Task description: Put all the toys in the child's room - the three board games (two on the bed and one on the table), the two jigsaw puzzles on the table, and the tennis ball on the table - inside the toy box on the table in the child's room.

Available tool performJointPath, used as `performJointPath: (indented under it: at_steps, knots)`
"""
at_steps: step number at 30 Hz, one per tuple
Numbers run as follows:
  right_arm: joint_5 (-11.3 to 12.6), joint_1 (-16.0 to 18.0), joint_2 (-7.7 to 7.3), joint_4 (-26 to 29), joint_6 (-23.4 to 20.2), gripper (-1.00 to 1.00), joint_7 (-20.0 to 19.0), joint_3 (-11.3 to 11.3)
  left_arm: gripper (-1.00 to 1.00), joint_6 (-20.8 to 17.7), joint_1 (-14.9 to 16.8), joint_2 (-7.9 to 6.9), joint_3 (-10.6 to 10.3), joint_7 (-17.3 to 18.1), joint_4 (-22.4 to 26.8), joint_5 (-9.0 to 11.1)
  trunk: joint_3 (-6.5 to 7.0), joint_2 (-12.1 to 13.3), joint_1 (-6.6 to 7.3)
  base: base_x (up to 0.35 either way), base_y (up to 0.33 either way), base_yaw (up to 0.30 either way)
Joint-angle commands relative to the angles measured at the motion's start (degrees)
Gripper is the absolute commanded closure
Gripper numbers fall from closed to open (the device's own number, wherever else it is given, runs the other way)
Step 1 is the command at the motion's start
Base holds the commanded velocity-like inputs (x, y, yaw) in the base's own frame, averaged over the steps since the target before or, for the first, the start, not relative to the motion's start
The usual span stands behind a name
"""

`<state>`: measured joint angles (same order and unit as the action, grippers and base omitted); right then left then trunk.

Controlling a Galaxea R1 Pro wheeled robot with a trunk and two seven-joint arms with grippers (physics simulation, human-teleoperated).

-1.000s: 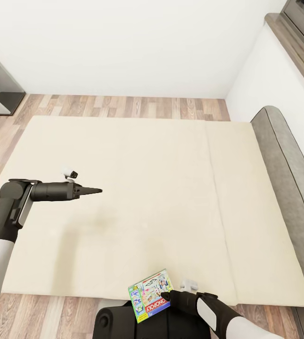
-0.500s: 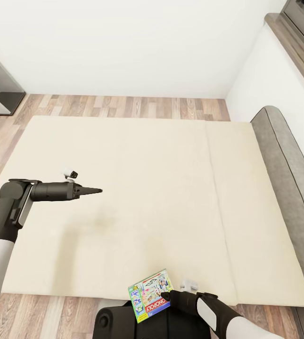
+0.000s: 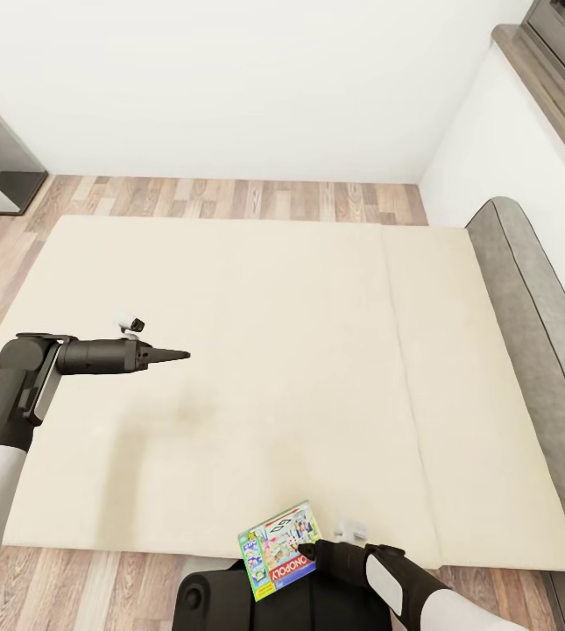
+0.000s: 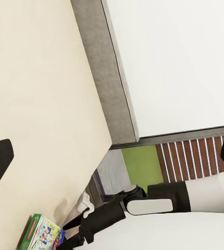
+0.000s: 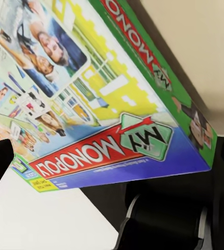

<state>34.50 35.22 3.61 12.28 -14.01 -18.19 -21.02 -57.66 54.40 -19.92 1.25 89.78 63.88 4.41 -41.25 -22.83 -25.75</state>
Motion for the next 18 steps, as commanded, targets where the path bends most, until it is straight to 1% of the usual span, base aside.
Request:
performJointPath:
  at_steps: [1,3,7,12,18]
  knots:
    - [0.29,0.03,-0.03,0.02,-0.23,-1.0,-0.34,-0.16,-1.0,-0.61,0.01,-0.03,-0.02,0.22,0.01,-0.01,-0.06,-0.09,-0.03,0.0,0.0,0.0]
    - [0.3,0.03,-0.06,0.02,-0.23,-1.0,-1.66,-0.16,-1.0,-0.61,0.01,-0.03,-0.02,0.22,0.01,-0.01,-0.06,-0.09,-0.03,0.0,0.0,0.0]
    - [0.18,0.03,-0.15,0.02,-0.15,-1.0,-5.71,-0.09,-1.0,-0.61,0.01,-0.03,-0.02,0.22,0.01,-0.01,-0.06,-0.09,-0.03,0.0,0.0,0.0]
    - [0.12,0.03,-0.17,0.02,-0.14,-1.0,-6.69,-0.12,-1.0,-0.61,0.01,-0.03,-0.02,0.22,0.01,-0.01,-0.06,-0.09,-0.03,0.0,0.0,0.0]
    - [0.13,0.03,-0.18,0.02,-0.14,-1.0,-6.92,-0.11,-1.0,-0.61,0.02,-0.03,-0.02,0.22,0.01,-0.01,-0.06,-0.09,-0.03,0.0,0.0,0.0]
